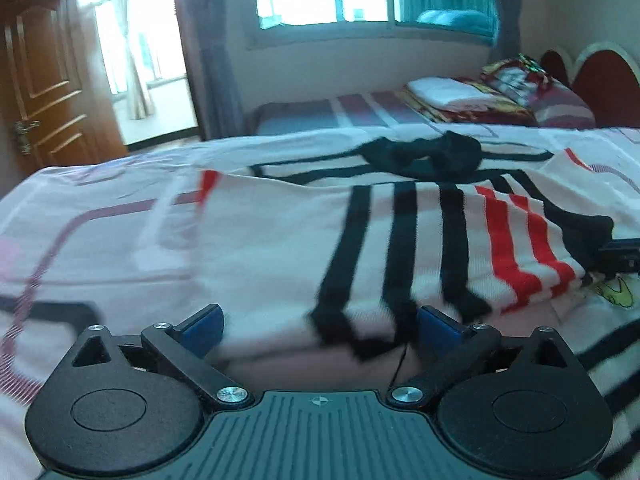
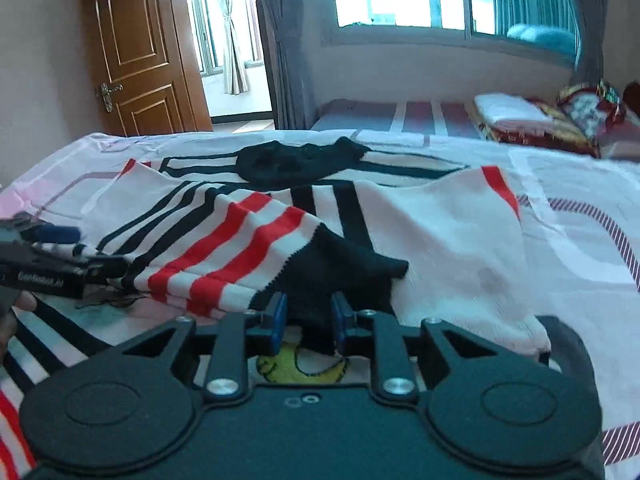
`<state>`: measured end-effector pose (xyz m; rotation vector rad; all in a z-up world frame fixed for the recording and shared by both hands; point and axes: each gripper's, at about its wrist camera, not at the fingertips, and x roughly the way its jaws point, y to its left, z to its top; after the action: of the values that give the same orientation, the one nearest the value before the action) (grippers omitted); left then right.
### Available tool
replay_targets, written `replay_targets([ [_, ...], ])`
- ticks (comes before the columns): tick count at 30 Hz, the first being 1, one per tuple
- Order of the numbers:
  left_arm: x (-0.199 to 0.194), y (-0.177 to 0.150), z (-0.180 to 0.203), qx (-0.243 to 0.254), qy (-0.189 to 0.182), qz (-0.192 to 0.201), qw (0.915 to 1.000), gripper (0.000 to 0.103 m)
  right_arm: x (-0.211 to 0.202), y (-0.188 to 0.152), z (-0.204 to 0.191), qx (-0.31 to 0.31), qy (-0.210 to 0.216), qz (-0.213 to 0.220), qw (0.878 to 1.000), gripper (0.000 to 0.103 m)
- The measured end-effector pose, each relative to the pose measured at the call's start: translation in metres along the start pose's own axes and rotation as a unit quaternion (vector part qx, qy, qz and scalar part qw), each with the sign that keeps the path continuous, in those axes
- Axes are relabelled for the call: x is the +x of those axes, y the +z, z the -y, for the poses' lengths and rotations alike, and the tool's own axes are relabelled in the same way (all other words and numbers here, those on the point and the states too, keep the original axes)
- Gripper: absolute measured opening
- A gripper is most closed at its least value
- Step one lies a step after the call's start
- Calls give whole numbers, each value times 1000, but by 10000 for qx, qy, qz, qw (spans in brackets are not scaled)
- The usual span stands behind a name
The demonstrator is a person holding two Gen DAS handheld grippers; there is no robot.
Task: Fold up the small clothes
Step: 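Lay the black cuff flat on the sweater body and open the right gripper, then grasp the striped sweater hem with both grippers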
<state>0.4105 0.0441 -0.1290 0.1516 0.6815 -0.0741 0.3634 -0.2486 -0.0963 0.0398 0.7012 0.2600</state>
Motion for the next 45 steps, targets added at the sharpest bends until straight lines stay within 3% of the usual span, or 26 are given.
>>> replay_targets([
  [3, -26, -11, 1, 26, 262, -110, 9996, 102, -12, 2, -3, 145, 146, 32, 9998, 38],
  [5, -43, -17, 3, 91, 357, -112, 9993, 102, -25, -2, -6, 140, 211, 11, 9997, 41],
  [10, -78, -32, 3, 4, 325, -50, 9995, 102, -61, -20, -4, 455, 321, -130, 9984, 43],
  [15, -108, -55, -2, 37, 97, 43, 9999, 102, -99, -42, -7, 700, 130, -137, 9974, 45],
  [19, -141, -81, -16, 26, -45, 6, 10000, 101, -132, -61, -4, 1239, 77, -161, 9921, 45],
  [21, -163, -97, -30, -173, -272, -120, 9994, 79, -150, -73, -1, 1490, 173, -247, 9884, 45],
  [23, -175, -116, -50, -606, -640, -468, 9950, 73, -168, -86, 2, 1606, 182, -274, 9865, 45],
  [25, -182, -133, -67, -1015, -975, -654, 9879, 73, -185, -101, 2, 1637, 100, -347, 9858, 45],
  [27, -188, -153, -82, -1530, -1417, -874, 9741, 70, -200, -118, 6, 1770, 42, -420, 9833, 44],
  [29, -188, -174, -93, -2031, -1917, -1130, 9535, 46, -215, -134, 10, 1988, 5, -425, 9791, 43],
  [33, -186, -201, -95, -2546, -2544, -1236, 9248, 45, -229, -163, 23, 2721, 236, -490, 9607, 42],
  [36, -181, -210, -99, -2879, -2740, -1190, 9099, 45, -232, -182, 26, 3107, 386, -541, 9482, 42],
  [38, -173, -213, -103, -3194, -2896, -1176, 8946, 45, -223, -194, 29, 3509, 658, -675, 9316, 40],
  [41, -159, -213, -107, -3583, -3060, -1159, 8744, 45, -212, -196, 25, 3623, 830, -565, 9266, 40],
  [45, -146, -206, -107, -3683, -3129, -1128, 8682, 45, -196, -189, 25, 3652, 1042, -588, 9232, 33],
])
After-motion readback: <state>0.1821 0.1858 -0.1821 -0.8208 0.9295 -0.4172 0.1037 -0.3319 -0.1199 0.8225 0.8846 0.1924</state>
